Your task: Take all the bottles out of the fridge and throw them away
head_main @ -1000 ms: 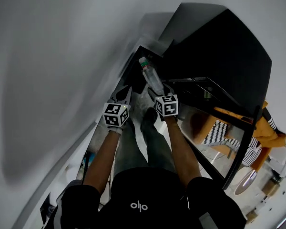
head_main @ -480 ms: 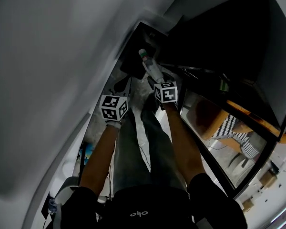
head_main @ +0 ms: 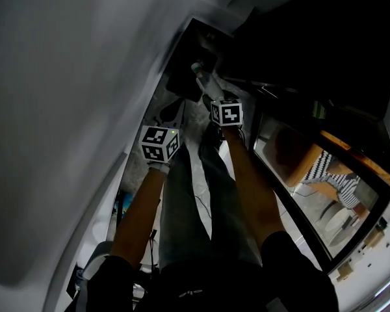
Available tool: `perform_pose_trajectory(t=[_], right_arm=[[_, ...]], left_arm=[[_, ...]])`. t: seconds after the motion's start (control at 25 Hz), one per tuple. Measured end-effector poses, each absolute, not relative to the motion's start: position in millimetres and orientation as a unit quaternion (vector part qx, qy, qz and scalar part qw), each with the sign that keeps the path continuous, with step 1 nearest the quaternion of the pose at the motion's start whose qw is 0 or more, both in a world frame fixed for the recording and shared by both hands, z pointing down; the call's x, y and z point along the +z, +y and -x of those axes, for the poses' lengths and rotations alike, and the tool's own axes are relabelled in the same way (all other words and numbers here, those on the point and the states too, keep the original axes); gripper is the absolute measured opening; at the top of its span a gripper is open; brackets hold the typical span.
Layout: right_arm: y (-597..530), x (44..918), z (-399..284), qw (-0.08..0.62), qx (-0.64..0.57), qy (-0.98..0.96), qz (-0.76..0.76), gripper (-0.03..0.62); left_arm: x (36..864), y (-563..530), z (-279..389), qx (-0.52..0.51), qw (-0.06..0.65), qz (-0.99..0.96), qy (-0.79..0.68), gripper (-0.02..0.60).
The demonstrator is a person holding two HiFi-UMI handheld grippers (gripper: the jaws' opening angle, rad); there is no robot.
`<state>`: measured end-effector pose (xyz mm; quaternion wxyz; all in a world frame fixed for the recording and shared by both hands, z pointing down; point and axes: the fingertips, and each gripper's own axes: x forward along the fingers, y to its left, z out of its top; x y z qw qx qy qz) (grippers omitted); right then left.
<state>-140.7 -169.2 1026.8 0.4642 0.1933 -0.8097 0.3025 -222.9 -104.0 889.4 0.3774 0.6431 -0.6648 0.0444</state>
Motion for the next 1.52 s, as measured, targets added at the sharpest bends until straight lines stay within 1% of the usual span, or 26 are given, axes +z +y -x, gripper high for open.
perform_pose_trajectory(t=[0.2, 0.32, 0.56, 0.72, 0.8, 1.0, 1.04, 1.32, 1.52], right_arm=[[-182, 1015, 169, 0.420, 0.301, -0.831, -0.205, 0.314], [-174, 1019, 182, 0.417, 0.305, -0.833, -0.197, 0.315], [-145, 1010, 168, 0.425, 0.285, -0.837, -0.192, 0.314], [-124, 983, 154, 0.420, 0.279, -0.840, -0.198, 0.304], [-121, 958, 148, 0.408, 0.275, -0.844, -0.215, 0.248], [-119, 875, 141, 0.361, 0.266, -0.850, -0.275, 0.032], [-117, 858, 138, 0.353, 0.266, -0.851, -0.283, 0.009], [-109, 735, 109, 0.284, 0.263, -0.865, -0.319, 0.009], [-98, 662, 80, 0.249, 0.245, -0.878, -0.328, 0.009]], left_arm=[[880, -106, 232, 0.042, 0.374, -0.646, -0.664, 0.006], [881, -103, 238, 0.045, 0.374, -0.650, -0.660, 0.006], [877, -93, 239, 0.059, 0.376, -0.661, -0.647, 0.006], [861, -83, 237, 0.066, 0.380, -0.668, -0.637, 0.006], [843, -83, 235, 0.070, 0.376, -0.677, -0.629, 0.006], [787, -84, 236, 0.072, 0.354, -0.701, -0.615, 0.006], [774, -83, 235, 0.072, 0.350, -0.705, -0.612, 0.006], [677, -79, 207, 0.067, 0.316, -0.737, -0.594, 0.006], [612, -69, 169, 0.061, 0.285, -0.760, -0.581, 0.006]])
